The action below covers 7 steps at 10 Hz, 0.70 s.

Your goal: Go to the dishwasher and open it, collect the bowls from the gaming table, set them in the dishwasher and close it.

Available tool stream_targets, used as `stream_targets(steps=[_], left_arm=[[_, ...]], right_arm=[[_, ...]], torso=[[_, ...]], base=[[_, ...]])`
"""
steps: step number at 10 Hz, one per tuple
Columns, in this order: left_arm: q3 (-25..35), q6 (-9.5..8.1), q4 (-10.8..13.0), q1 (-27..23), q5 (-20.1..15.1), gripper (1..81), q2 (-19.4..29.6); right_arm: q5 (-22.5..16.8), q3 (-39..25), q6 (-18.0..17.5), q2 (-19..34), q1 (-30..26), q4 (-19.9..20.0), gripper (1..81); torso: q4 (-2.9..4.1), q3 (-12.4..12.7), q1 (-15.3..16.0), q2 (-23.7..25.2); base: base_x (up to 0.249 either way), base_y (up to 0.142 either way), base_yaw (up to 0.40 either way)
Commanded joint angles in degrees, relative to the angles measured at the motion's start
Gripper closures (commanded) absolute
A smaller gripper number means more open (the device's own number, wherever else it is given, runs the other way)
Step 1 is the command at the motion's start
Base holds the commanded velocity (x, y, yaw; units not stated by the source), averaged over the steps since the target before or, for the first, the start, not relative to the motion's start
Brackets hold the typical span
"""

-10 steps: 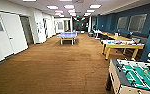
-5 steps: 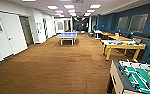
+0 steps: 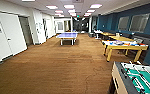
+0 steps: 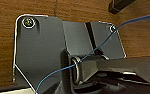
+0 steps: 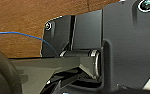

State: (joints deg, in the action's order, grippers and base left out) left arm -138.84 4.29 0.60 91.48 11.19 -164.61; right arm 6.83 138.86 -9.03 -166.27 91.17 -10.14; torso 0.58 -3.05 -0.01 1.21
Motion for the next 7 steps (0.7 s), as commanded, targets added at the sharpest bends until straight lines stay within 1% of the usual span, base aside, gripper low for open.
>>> stream_targets(steps=[1,7], left_arm=[[0.5,-0.07,-0.2,-2.0,-2.8,1.0,0.4],[-0.3,-0.07,-0.2,-1.8,-2.8,1.0,0.3]], right_arm=[[-2.6,0.0,-0.1,0.2,-2.2,-0.2,1.0],[-2.6,0.1,-0.1,-0.1,-2.4,-0.2,1.0]], torso=[[0.0,0.0,0.0,0.0],[0.0,0.0,0.0,0.0]], base=[[0.149,0.0,0.0],[0.15,0.0,0.0]])
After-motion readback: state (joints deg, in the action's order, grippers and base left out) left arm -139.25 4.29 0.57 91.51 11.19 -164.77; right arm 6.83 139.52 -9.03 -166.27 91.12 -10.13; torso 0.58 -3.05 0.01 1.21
